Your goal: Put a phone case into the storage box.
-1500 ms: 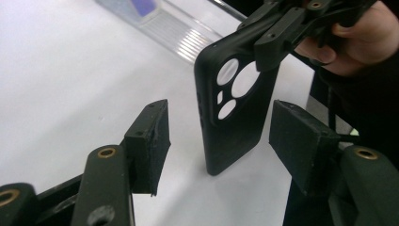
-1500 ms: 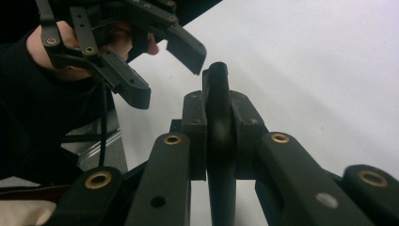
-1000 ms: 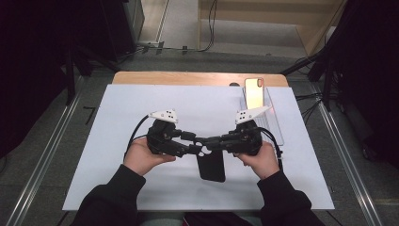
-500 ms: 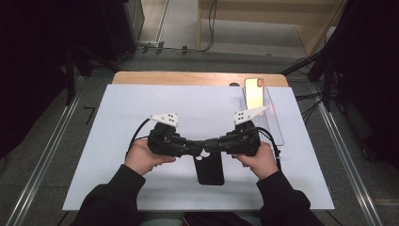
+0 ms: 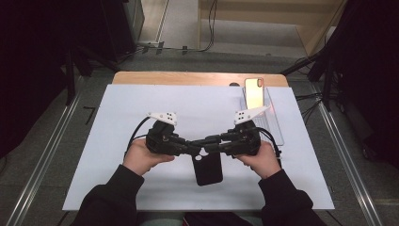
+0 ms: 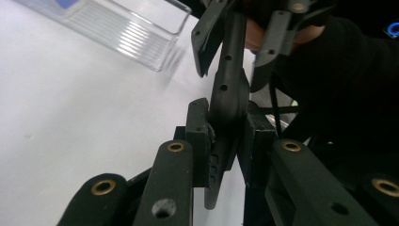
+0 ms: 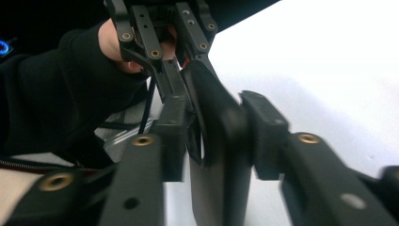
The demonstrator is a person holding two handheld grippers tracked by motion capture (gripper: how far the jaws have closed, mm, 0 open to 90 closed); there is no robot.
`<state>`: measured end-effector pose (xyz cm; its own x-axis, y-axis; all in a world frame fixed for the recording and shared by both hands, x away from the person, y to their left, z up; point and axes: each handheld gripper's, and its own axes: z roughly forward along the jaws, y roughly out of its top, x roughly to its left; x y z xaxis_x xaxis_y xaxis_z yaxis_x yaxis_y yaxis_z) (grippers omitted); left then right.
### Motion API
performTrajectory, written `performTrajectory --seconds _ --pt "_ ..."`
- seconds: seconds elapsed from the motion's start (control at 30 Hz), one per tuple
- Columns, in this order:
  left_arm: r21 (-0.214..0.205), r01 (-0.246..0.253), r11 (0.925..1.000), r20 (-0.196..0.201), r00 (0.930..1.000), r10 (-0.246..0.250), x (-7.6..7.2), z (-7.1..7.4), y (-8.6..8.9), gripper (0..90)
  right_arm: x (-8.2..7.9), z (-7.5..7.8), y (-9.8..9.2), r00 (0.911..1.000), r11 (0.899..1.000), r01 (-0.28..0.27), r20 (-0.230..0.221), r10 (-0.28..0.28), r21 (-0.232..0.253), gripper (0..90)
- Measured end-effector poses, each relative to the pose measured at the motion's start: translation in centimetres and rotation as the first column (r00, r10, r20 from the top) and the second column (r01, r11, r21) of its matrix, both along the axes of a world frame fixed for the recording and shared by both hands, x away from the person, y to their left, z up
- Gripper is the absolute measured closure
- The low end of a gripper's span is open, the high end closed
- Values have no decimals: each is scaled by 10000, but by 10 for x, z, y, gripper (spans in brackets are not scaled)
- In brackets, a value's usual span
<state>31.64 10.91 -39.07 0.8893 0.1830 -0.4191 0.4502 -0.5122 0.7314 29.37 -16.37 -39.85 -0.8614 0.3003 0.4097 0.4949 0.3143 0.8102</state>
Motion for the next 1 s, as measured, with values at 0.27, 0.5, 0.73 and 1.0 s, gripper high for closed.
performTrajectory --seconds 0.27,0.5,0.73,1.0 --pt "383 -1402 9894 -196 9898 1410 3 8 8 769 -1 0 -4 9936 9959 904 675 -908 94 333" --pt "729 -2307 9703 8 9729 2313 1 14 11 769 -1 -4 -5 9895 9927 1193 843 -1174 -178 263" --pt "1042 -3153 9433 129 9488 3157 0 17 10 768 -4 -10 3 9674 9722 2302 1184 -2240 -419 0" --pt "1118 -3980 9105 225 9171 3981 -3 20 4 768 -12 -15 15 9494 9523 3005 1120 -2934 -525 0"
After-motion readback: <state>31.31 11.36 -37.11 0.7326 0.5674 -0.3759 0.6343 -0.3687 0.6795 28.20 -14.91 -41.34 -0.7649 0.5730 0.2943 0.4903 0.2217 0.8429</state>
